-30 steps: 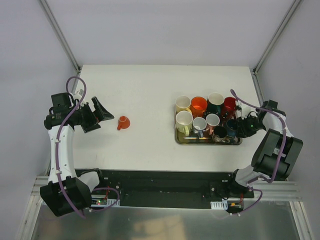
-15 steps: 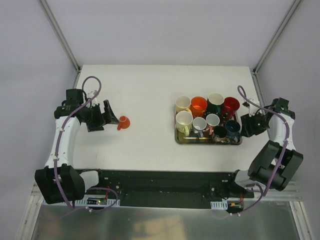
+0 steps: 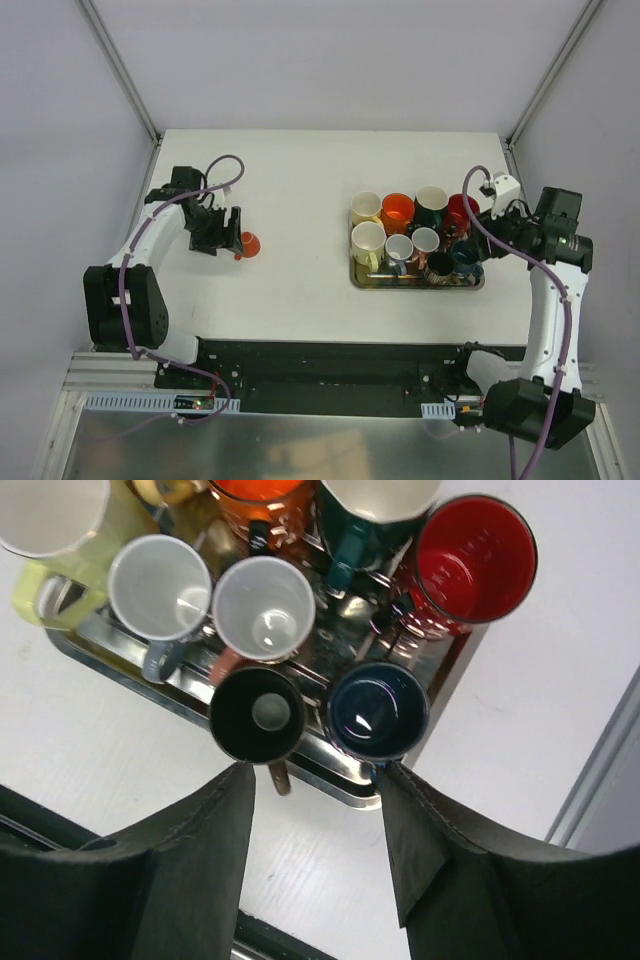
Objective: Turn the mug right side up
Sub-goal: Place the cup on the tray.
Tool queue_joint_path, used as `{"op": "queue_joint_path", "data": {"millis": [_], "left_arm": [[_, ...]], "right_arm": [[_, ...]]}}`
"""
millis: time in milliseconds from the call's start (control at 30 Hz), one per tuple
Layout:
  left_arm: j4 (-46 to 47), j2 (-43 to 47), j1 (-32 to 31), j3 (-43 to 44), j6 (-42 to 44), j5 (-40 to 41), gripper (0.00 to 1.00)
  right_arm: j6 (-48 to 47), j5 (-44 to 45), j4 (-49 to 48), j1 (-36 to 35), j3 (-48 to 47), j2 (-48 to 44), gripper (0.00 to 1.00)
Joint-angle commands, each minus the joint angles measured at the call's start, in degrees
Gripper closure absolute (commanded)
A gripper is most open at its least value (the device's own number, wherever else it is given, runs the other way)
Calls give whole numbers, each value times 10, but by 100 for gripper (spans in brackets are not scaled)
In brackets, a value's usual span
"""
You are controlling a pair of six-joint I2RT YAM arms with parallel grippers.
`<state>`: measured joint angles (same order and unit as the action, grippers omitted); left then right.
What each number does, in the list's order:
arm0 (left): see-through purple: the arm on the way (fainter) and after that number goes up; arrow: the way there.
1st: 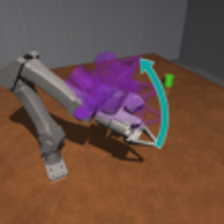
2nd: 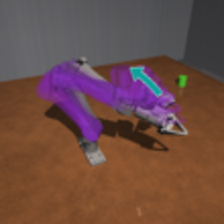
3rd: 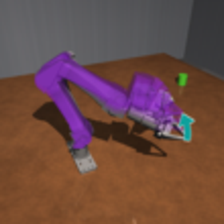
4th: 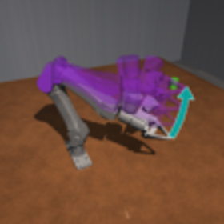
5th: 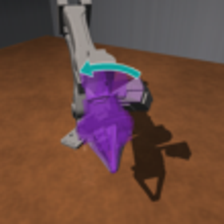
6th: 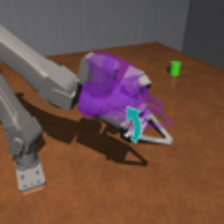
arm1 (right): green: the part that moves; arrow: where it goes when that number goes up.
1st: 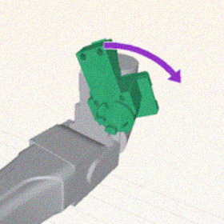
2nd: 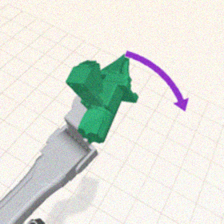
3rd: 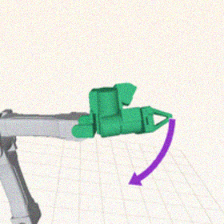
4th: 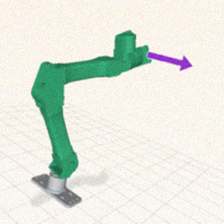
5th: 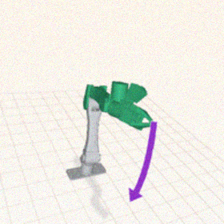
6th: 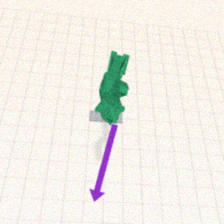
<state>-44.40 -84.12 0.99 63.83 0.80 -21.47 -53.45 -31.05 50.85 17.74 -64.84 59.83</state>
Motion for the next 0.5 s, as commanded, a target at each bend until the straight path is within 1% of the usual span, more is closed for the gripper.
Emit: {"op": "queue_joint_path", "data": {"millis": [0,67,133,233,300,400,467], "left_arm": [[60,-11,-26,-21,101,22,26],[95,-17,-30,-34,117,23,30],[123,-25,-41,-44,128,28,32],[149,-51,-60,-43,139,43,37],[162,-69,-74,-41,135,82,39],[176,-99,-86,-30,122,121,46],[177,-124,-92,-19,120,135,48]], "right_arm": [[77,-13,-28,-43,-20,-48,41],[102,-7,-43,-61,-21,-65,40],[115,-2,-54,-76,-20,-79,40],[134,9,-69,-98,-20,-88,39],[149,17,-73,-111,-22,-88,39],[164,25,-74,-125,-27,-84,39],[171,28,-79,-133,-27,-85,39]]}}
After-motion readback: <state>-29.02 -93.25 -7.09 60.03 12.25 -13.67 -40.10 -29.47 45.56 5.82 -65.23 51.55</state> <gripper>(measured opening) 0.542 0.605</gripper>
